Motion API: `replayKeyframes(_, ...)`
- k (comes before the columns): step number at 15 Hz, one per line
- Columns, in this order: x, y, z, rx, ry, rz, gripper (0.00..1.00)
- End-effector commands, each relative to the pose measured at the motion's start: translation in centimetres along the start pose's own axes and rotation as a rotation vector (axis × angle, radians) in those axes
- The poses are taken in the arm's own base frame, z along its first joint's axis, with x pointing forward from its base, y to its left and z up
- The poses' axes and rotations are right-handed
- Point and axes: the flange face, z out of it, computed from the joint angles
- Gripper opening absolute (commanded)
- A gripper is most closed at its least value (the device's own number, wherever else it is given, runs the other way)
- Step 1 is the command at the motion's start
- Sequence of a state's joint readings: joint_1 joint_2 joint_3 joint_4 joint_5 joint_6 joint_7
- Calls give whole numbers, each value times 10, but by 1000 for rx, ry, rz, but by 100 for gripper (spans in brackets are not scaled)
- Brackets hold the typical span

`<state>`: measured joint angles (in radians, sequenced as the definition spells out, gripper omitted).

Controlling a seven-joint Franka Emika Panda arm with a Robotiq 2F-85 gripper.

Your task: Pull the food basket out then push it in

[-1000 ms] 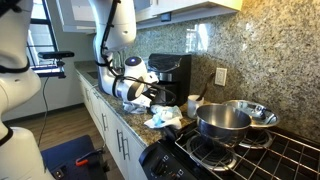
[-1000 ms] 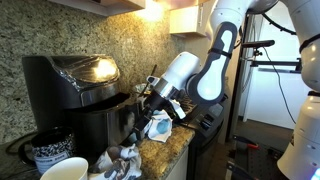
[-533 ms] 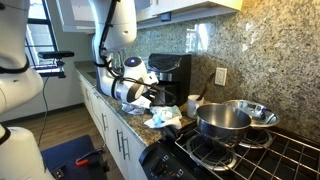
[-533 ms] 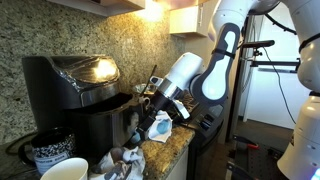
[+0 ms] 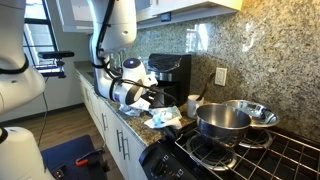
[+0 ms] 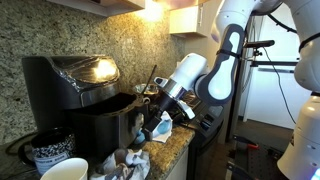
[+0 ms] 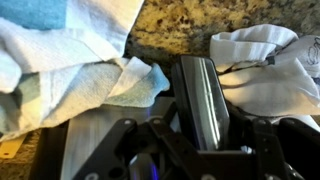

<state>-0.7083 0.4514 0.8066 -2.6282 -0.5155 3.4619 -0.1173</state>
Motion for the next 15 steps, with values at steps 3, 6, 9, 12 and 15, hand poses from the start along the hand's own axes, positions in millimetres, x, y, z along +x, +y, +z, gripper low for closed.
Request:
replayKeyframes(3,-44,-2,-2,25,-109,75,15)
replayKeyframes(6,-48,-2,-6,24,-108,75,15)
replayKeyframes(9,-52,-1,-9,24,-107,72,15)
replayKeyframes(12,-55,-2,-12,25,-106,73,15)
replayKeyframes(15,-55,-1,-13,24,-105,68,15)
